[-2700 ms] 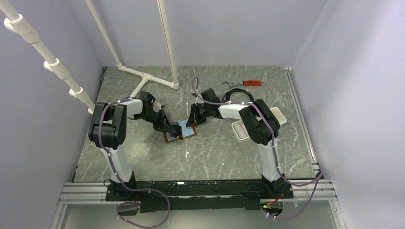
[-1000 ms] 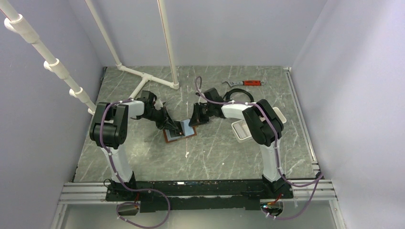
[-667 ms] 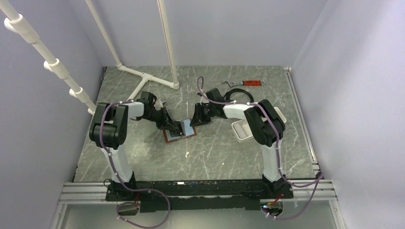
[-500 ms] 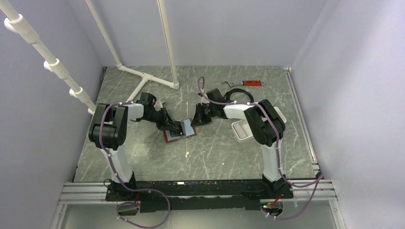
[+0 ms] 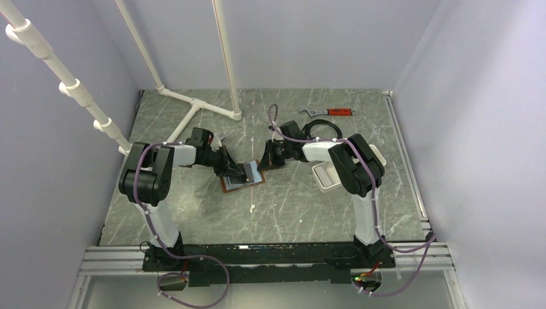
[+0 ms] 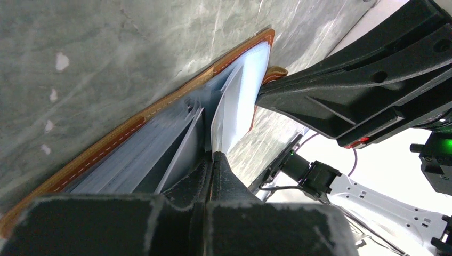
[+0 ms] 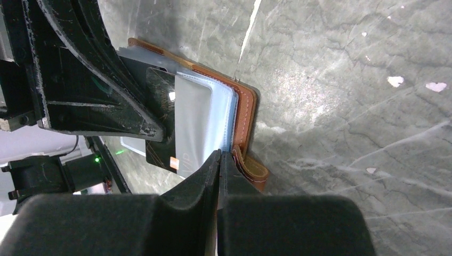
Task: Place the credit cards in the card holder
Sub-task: Insert the credit card into the card holder.
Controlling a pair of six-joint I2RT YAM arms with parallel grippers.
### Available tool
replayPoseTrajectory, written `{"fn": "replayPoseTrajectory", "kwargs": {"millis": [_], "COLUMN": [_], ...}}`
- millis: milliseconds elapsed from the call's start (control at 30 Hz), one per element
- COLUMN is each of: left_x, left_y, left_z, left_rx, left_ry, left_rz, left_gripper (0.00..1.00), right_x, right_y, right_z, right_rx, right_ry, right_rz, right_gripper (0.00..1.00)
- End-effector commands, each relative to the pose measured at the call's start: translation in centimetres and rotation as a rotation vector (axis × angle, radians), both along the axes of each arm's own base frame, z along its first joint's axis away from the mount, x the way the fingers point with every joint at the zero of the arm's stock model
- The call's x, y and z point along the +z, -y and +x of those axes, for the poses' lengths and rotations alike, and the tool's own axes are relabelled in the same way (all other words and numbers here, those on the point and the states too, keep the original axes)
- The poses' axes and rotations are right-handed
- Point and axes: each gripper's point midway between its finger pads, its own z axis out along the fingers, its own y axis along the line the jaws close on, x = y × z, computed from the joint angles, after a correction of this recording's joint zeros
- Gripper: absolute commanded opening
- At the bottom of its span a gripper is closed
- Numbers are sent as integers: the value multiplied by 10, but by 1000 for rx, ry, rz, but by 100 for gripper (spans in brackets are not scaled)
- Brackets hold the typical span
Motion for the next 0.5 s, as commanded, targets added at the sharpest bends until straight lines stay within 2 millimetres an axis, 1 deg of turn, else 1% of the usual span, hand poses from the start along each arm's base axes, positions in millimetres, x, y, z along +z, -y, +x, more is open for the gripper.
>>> {"fn": "replayPoseTrajectory", "kwargs": {"millis": [0, 33, 67, 100, 200, 267, 367, 467], "left_x": [-10, -11, -11, -10, -1, 4, 5, 3], "left_y": [2, 2, 1, -1, -6, -8, -9, -13], "left_z": [14, 14, 14, 14, 10, 7, 3, 1], "left_rx": [29, 22, 17, 16, 25, 31, 42, 56], "left_ry": [66, 57, 48, 46, 56, 57, 33, 22], "left_rz": [78, 88, 102, 116, 145, 156, 164, 191], "left_gripper": [0, 0, 3, 8, 29, 39, 46, 48], "right_x": [-20, -21, -22, -22, -24, -23, -23, -23], "right_y": [3, 4, 4, 4, 4, 4, 4, 4], "right_z": [-13, -12, -12, -12, -13, -12, -11, -10], "right_rx": [10, 8, 7, 7, 8, 9, 12, 13], "right_ry": [-37, -38, -36, -38, -41, -39, -34, -30], "right_rz": [-30, -32, -33, -34, -34, -33, -36, -42], "right_gripper": [3, 3, 3, 2, 2, 1, 0, 0]}}
